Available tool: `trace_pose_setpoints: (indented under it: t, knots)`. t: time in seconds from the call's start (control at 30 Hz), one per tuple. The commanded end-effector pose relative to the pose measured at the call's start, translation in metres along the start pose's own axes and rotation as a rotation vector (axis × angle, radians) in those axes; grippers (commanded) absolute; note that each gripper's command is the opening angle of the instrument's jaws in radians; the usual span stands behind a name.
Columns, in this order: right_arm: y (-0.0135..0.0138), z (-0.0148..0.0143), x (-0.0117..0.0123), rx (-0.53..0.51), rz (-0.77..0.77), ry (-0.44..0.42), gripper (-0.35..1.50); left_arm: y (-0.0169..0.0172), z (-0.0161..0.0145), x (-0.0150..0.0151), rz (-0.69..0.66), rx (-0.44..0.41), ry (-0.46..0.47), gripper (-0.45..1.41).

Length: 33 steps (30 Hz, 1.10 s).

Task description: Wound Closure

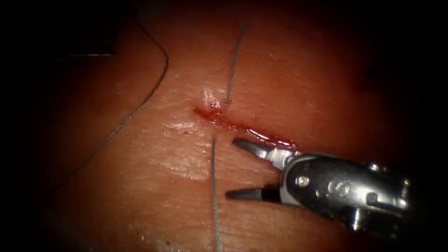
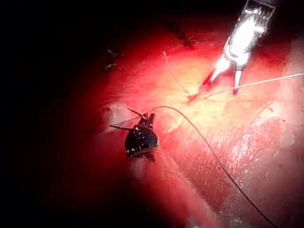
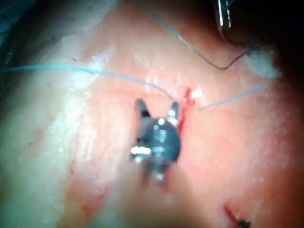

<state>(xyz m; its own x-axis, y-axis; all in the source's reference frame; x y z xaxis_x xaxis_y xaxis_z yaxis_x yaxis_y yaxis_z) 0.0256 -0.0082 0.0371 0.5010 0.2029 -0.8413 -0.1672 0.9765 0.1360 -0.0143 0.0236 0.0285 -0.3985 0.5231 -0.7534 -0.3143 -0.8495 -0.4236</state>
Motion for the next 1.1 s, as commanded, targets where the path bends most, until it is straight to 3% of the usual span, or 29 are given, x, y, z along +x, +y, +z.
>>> trace_pose_setpoints:
  t: [0.03,0.3,0.33,0.37,0.5,0.8,1.1]
  knots:
    - [0.0002,0.0008,-0.0002,0.000,-0.001,0.003,1.04,-0.0006,0.0010,-0.0006,-0.002,0.001,-0.003,-0.45]
    - [0.0001,0.0005,-0.0003,-0.002,-0.001,0.002,0.96,-0.0026,0.0032,-0.0042,0.013,0.017,-0.035,-0.42]
    - [0.0001,0.0005,-0.0003,-0.003,-0.001,0.002,0.96,-0.0028,0.0033,-0.0044,0.016,0.018,-0.040,-0.21]
    - [0.0001,0.0005,-0.0003,-0.003,-0.001,0.002,0.96,-0.0030,0.0033,-0.0047,0.001,0.017,-0.039,0.49]
    - [0.0001,0.0005,-0.0003,-0.004,0.000,0.002,0.99,-0.0033,0.0026,-0.0041,-0.059,0.026,-0.040,0.88]
    - [-0.0001,0.0005,-0.0005,-0.005,-0.002,0.002,1.01,-0.0030,-0.0011,0.0005,-0.137,0.045,-0.013,0.89]
    - [-0.0003,0.0004,-0.0003,-0.004,-0.002,-0.001,1.01,-0.0042,-0.0059,0.0013,-0.125,0.068,-0.022,0.74]
